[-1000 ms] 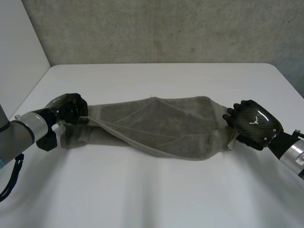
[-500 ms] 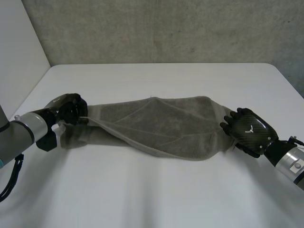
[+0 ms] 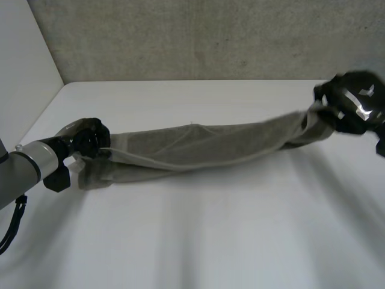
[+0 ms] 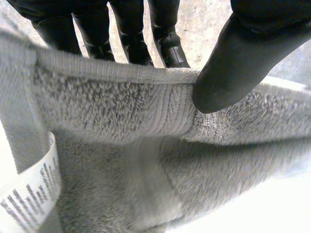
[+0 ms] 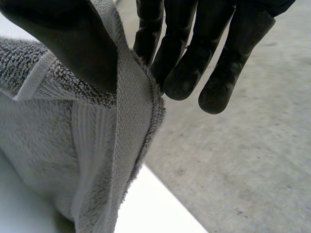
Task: Fold the towel.
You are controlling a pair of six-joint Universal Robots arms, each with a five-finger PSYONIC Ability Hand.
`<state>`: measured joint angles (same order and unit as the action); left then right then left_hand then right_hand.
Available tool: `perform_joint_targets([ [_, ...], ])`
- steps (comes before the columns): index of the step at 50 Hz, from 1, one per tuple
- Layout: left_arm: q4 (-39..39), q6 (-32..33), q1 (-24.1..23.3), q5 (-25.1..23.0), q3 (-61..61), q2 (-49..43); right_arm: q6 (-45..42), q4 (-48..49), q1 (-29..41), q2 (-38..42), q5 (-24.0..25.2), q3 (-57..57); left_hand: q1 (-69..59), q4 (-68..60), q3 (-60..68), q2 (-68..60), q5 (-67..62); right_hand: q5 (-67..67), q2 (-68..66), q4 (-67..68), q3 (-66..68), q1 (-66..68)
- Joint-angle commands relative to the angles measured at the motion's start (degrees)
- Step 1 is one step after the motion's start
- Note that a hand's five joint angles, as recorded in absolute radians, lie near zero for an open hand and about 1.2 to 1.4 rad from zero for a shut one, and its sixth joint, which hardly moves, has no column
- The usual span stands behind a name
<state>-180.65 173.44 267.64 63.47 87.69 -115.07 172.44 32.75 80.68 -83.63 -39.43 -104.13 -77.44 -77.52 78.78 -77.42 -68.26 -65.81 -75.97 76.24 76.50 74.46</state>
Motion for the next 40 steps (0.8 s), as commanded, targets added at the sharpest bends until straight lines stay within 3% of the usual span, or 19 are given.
perform_joint_targets([
  [1,2.1,0.7,0.1,-0.1,1.3,2.5,4.8,-15.2,-0.4,-0.7,-2.8,7.8,-2.6,-2.5,1.2,-2.6,-1.7,-4.2,-4.0,3.8,3.5,5.5],
  [5,2.2,0.8,1.1,-0.2,3.0,5.6,-1.7,-26.9,-0.4,1.3,-3.0,10.8,-2.6,-2.5,1.2,-2.6,-1.7,-4.2,-4.0,3.8,3.5,5.5],
  [11,2.4,0.8,1.4,-0.3,4.9,10.5,-9.1,-34.7,-0.4,2.0,-5.0,12.5,-2.6,-2.5,1.2,-2.6,-1.7,-4.2,-4.0,3.8,3.5,5.5],
  [17,3.3,0.8,1.3,-0.3,5.7,14.1,-9.6,-39.5,-0.4,3.4,-5.7,14.3,-2.6,-2.5,1.2,-2.6,-1.7,-4.2,-4.0,3.8,3.5,5.5],
  [22,3.9,0.6,1.0,-0.1,6.0,17.3,-9.0,-48.3,-0.4,3.9,-5.8,17.8,-2.6,-2.5,1.2,-2.6,-1.7,-4.2,-4.0,3.8,3.5,5.5],
  [26,4.1,0.9,0.6,0.2,5.9,19.2,-8.3,-59.2,-0.4,8.9,-5.4,23.8,-2.6,-2.5,1.2,-2.6,-1.7,-4.2,-4.0,3.8,3.5,5.5],
  [32,4.6,1.0,1.0,0.5,4.7,16.7,-7.5,-68.8,-0.5,17.7,-4.5,32.2,-2.6,-2.5,1.2,-2.6,-1.7,-4.2,-4.0,3.8,3.5,5.5],
  [40,5.8,2.6,1.0,0.8,1.8,7.4,-3.8,-68.9,-2.5,23.2,-4.1,37.2,-2.6,-2.5,1.2,-2.6,-1.7,-4.2,-4.0,3.8,3.5,5.5],
])
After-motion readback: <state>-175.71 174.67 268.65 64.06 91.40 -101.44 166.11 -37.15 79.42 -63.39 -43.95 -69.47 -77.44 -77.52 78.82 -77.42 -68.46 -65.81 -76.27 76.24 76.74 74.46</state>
